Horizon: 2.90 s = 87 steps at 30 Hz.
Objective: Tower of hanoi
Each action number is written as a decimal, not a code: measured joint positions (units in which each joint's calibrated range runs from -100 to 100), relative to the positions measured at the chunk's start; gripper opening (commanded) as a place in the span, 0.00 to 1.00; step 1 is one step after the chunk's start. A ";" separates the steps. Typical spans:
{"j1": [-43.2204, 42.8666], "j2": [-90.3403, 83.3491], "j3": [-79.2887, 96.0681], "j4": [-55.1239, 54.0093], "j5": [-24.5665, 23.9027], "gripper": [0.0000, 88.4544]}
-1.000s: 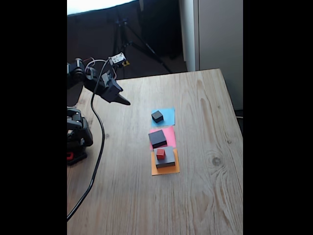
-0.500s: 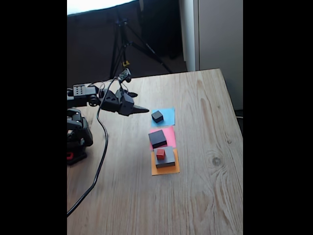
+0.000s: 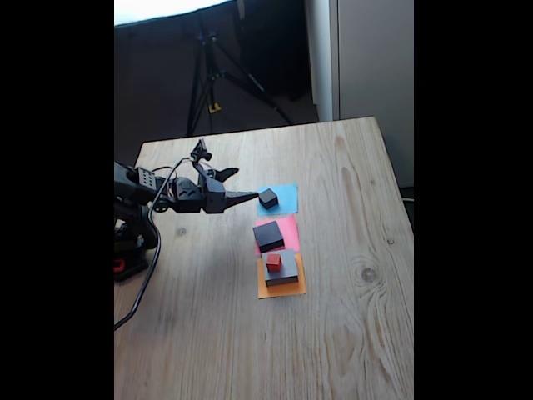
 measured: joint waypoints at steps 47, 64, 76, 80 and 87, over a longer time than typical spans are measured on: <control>-3.92 55.07 -20.86 -33.63 0.00 0.50; -5.16 59.85 -25.12 -33.63 0.00 0.48; -5.68 59.85 -23.90 -33.71 0.00 0.31; -5.89 59.85 -23.64 -33.79 0.00 0.29; -5.78 59.77 -23.47 -34.03 0.00 0.31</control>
